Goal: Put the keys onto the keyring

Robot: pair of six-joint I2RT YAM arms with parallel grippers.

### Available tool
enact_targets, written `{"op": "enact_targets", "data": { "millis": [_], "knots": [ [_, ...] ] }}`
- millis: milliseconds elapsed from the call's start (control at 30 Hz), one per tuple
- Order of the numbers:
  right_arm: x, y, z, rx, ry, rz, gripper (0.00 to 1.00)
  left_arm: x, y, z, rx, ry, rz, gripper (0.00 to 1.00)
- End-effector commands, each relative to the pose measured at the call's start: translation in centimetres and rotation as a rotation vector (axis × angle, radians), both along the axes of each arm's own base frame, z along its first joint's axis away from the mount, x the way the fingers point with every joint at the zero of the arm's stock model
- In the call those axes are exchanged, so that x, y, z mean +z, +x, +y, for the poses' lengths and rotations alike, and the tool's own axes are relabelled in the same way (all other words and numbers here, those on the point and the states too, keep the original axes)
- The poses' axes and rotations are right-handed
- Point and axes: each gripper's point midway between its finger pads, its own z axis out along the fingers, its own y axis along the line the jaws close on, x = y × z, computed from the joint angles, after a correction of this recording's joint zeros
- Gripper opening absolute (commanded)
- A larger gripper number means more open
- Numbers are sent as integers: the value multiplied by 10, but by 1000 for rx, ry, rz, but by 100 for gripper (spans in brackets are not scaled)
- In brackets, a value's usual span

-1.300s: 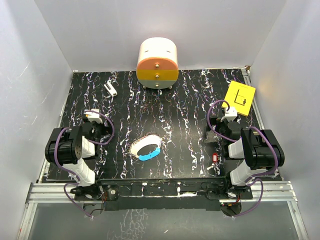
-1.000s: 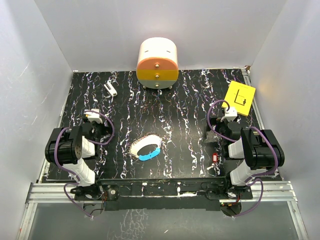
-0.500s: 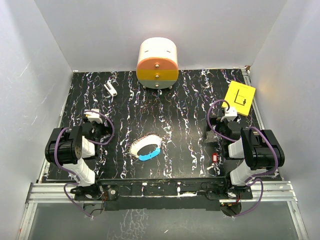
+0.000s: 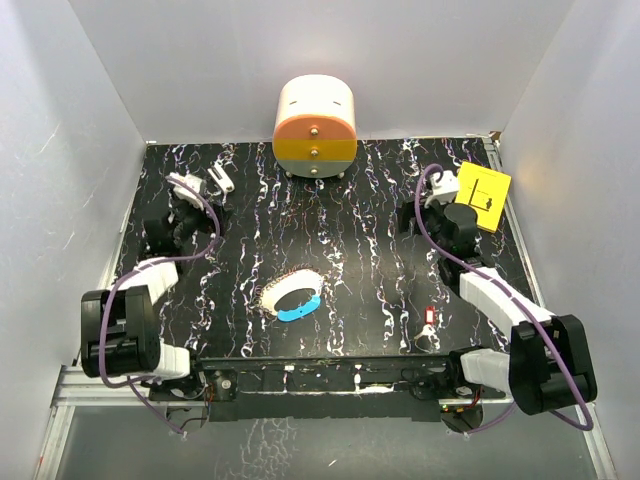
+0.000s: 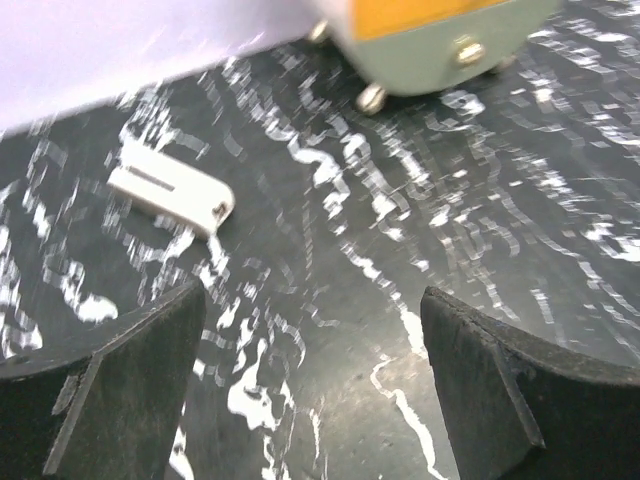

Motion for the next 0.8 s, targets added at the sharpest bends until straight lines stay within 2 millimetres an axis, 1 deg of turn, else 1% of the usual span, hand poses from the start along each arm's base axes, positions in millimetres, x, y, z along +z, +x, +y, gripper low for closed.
{"op": "enact_targets", "data": {
  "millis": [0,67,133,167,200,267,300,367,400,467,567,633,767],
  "knots": [
    [-22,-27,38,79,7,217,73,41,-28,-53,-381,30,-34,86],
    [-28,-38,50,65,48,320,67,48,-42,-74,-509,28,-17,85],
    [-33,-51,53,12,101,428,62,51,-58,-98,-618,35,24,84],
    [-35,-58,48,-48,132,483,61,49,-68,-112,-667,45,58,84],
    [-33,-62,41,-124,156,517,60,48,-78,-126,-714,47,91,83],
    [-33,-78,33,-221,201,598,57,47,-96,-147,-791,14,159,81],
    [-33,-87,27,-267,215,632,54,46,-103,-153,-814,-14,189,80],
    [-34,-104,22,-328,236,706,51,42,-107,-159,-820,-45,232,78],
    [-39,-116,19,-354,231,761,49,38,-109,-161,-822,-38,243,77],
    [-48,-132,11,-416,223,831,49,28,-113,-164,-837,10,247,77],
    [-61,-153,-1,-537,230,908,49,17,-126,-181,-909,116,244,77],
    [-61,-162,-6,-597,249,921,50,4,-134,-196,-961,188,256,77],
    [-57,-174,-20,-714,302,887,50,-3,-148,-222,-1016,250,250,77]
  ]
}}
